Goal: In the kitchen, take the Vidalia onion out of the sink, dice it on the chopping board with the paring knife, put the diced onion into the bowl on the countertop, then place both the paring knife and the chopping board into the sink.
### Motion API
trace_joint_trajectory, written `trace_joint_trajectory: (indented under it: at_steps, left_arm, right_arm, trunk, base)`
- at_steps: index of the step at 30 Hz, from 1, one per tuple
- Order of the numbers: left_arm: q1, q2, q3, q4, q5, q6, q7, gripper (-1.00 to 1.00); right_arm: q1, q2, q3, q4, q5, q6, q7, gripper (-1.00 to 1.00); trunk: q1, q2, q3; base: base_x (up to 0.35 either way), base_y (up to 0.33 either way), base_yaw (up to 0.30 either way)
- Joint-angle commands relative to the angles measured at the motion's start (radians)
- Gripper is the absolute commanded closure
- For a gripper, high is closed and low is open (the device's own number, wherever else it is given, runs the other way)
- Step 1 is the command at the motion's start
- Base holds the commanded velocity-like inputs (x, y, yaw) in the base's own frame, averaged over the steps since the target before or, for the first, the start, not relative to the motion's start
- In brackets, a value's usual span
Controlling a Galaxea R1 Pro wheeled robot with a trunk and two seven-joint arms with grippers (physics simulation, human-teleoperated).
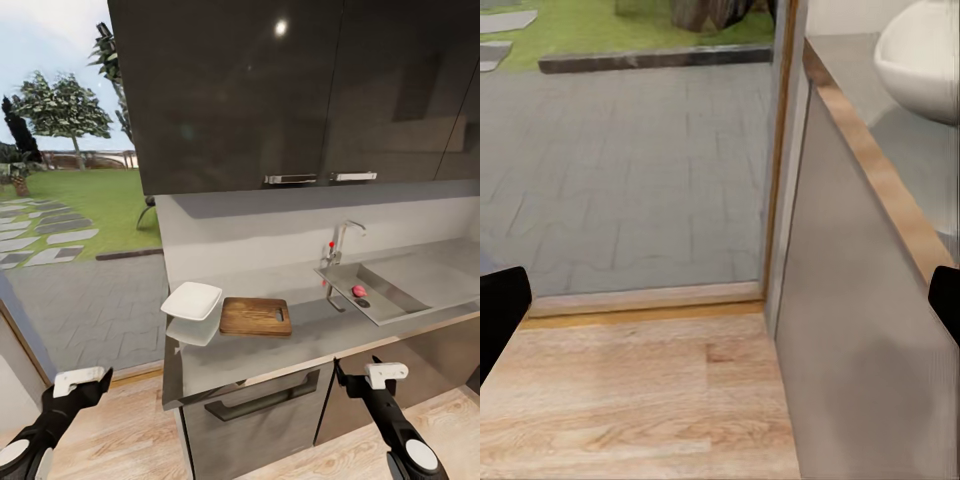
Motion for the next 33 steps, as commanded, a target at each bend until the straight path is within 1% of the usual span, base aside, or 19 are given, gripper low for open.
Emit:
trace_joint_trajectory:
  at_steps: [1,4,8,12,13,14,15,16,17,18,20,21,23,25,26,27,30,33]
  left_arm:
    - [-0.003,0.002,0.002,-0.001,0.001,0.006,-0.010,-1.00]
    - [-0.010,0.011,0.002,-0.001,0.001,0.005,-0.023,-1.00]
    - [-0.018,0.016,0.002,-0.001,0.001,0.005,-0.030,-1.00]
    - [-0.063,0.020,0.002,-0.001,0.001,0.006,-0.035,-1.00]
    - [-0.086,0.020,0.002,-0.001,0.001,0.007,-0.037,-1.00]
    - [-0.098,0.021,0.002,-0.001,0.001,0.008,-0.038,-1.00]
    - [-0.143,0.021,0.002,-0.001,0.001,0.011,-0.039,-1.00]
    - [-0.155,0.021,0.001,-0.001,0.001,0.013,-0.040,-1.00]
    - [-0.176,0.021,0.000,-0.001,0.001,0.023,-0.043,-1.00]
    - [-0.216,0.020,-0.003,0.000,0.001,0.078,-0.062,-1.00]
    - [-0.234,0.020,-0.003,0.000,0.001,0.102,-0.072,-1.00]
    - [-0.284,0.020,-0.004,0.002,0.001,0.135,-0.087,-1.00]
    - [-0.347,0.020,-0.004,0.004,0.001,0.182,-0.093,-1.00]
    - [-0.401,0.020,-0.005,0.015,0.001,0.263,-0.098,-1.00]
    - [-0.413,0.019,-0.005,0.018,0.001,0.288,-0.099,-1.00]
    - [-0.433,0.020,-0.005,0.025,0.001,0.337,-0.101,-1.00]
    - [-0.454,0.020,-0.006,0.032,0.001,0.401,-0.106,-1.00]
    - [-0.475,0.019,-0.008,0.036,0.000,0.449,-0.109,-1.00]
  right_arm:
    - [-0.005,0.000,0.001,-0.002,0.000,0.005,-0.001,-1.00]
    - [-0.025,0.000,0.001,-0.003,0.000,0.006,-0.001,-1.00]
    - [-0.044,0.000,0.001,-0.003,0.000,0.006,0.000,-1.00]
    - [-0.089,0.000,0.001,-0.004,0.000,0.008,-0.001,-1.00]
    - [-0.111,0.000,0.001,-0.004,0.000,0.012,-0.001,-1.00]
    - [-0.122,0.000,0.001,-0.004,0.000,0.016,-0.001,-1.00]
    - [-0.169,0.000,0.000,-0.004,0.000,0.042,-0.002,-1.00]
    - [-0.181,0.000,0.000,-0.004,0.000,0.051,-0.002,-1.00]
    - [-0.206,0.000,0.000,-0.004,-0.001,0.067,-0.001,-1.00]
    - [-0.265,0.000,0.000,-0.004,-0.002,0.105,0.000,-1.00]
    - [-0.285,0.000,0.000,-0.004,-0.003,0.117,0.001,-1.00]
    - [-0.319,0.000,0.000,-0.004,-0.004,0.139,0.001,-1.00]
    - [-0.349,0.002,-0.001,-0.004,-0.007,0.163,0.001,-1.00]
    - [-0.379,0.003,-0.001,-0.004,-0.022,0.198,0.001,-1.00]
    - [-0.385,0.003,-0.002,-0.004,-0.029,0.212,0.001,-1.00]
    - [-0.397,0.004,-0.001,-0.004,-0.046,0.244,0.001,-1.00]
    - [-0.413,0.005,-0.001,-0.003,-0.071,0.306,0.000,-1.00]
    - [-0.428,0.006,0.000,-0.003,-0.092,0.366,0.000,-1.00]
  trunk:
    - [0.001,-0.002,-0.002]
    - [0.001,-0.002,-0.002]
    - [0.001,-0.002,-0.002]
    - [0.001,-0.002,-0.002]
    - [0.001,-0.002,-0.002]
    - [0.001,-0.002,-0.002]
    - [0.001,-0.002,-0.002]
    - [0.001,-0.002,-0.002]
    - [0.001,-0.002,-0.002]
    - [0.001,-0.002,-0.002]
    - [0.001,-0.002,-0.002]
    - [0.001,-0.002,-0.002]
    - [0.001,-0.002,-0.002]
    - [0.001,-0.002,-0.002]
    - [0.001,-0.002,-0.002]
    - [0.001,-0.002,-0.002]
    - [0.001,-0.002,-0.002]
    - [0.001,-0.002,-0.002]
  base:
    - [0.000,0.000,0.000]
    - [0.000,0.000,0.000]
    - [0.000,0.000,0.000]
    - [0.000,0.000,0.000]
    - [0.000,0.000,0.000]
    - [0.000,0.000,0.000]
    - [0.000,0.000,0.000]
    - [0.000,0.000,0.000]
    - [0.000,0.000,0.000]
    - [0.000,0.000,0.000]
    - [0.000,0.000,0.000]
    - [0.000,0.000,0.000]
    - [0.000,0.000,0.000]
    - [0.000,0.000,0.000]
    - [0.000,0.000,0.000]
    - [0.000,0.000,0.000]
    - [0.000,0.000,0.000]
    - [0.000,0.000,0.000]
